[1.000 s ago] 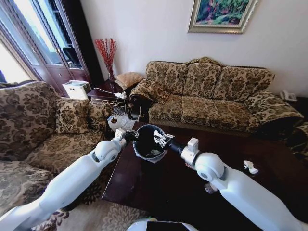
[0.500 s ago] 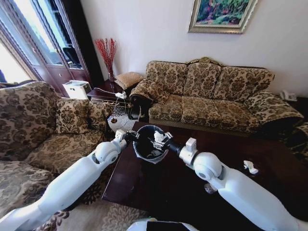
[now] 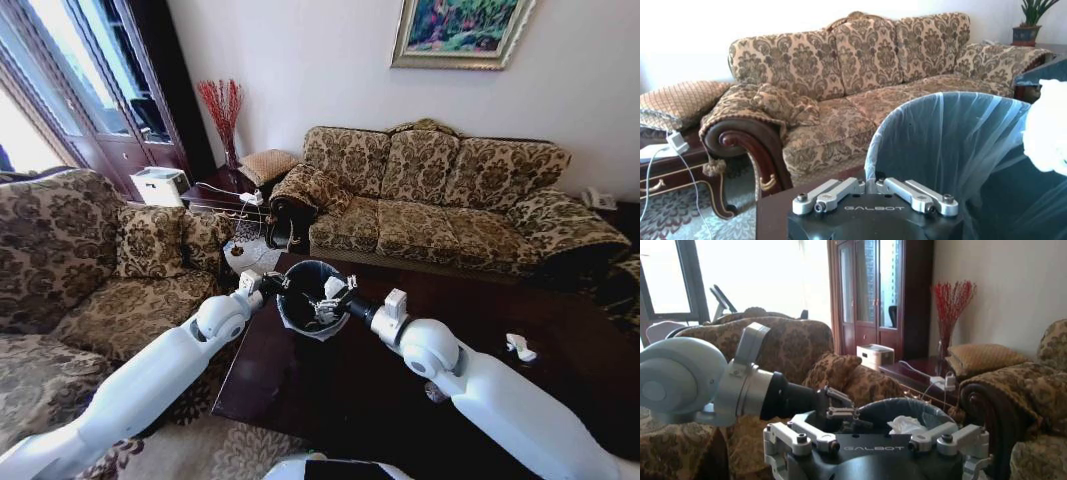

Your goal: Move to the front of the table and place the trash on the table into the trash bin.

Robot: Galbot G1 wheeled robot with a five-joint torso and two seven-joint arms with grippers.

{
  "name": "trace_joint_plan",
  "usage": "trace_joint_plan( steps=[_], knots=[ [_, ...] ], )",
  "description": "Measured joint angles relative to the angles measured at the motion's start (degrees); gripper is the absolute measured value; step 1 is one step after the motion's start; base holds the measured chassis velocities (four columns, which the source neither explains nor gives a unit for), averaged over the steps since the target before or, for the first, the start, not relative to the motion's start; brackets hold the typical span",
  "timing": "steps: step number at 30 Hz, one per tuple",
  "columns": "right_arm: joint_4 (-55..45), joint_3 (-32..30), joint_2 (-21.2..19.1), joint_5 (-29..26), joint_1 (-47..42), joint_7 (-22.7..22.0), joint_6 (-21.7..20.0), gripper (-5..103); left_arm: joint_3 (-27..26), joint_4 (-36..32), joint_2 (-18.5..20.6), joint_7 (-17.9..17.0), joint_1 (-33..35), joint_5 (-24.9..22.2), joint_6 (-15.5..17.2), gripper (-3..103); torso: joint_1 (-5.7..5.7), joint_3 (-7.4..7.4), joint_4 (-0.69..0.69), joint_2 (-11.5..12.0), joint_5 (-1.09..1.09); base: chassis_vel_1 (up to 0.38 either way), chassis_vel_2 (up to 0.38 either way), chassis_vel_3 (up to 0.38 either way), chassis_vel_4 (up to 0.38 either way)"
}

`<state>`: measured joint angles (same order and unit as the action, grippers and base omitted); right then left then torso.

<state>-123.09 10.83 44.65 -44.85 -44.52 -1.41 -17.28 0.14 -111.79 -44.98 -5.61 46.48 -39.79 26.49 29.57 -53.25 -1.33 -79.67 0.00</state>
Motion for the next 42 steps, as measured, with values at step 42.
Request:
trace_joint_plan(
  steps=[42],
  knots=[
    [5.7,5.2,5.1,4.6,-2.0,4.7,13.2,100,-5.2,-2.9,1.3,1.0,6.2,1.0,0.1,2,0.0,0.0,-0.01,0.0,0.0,0.0,0.0,0.0,0.0]
  ],
)
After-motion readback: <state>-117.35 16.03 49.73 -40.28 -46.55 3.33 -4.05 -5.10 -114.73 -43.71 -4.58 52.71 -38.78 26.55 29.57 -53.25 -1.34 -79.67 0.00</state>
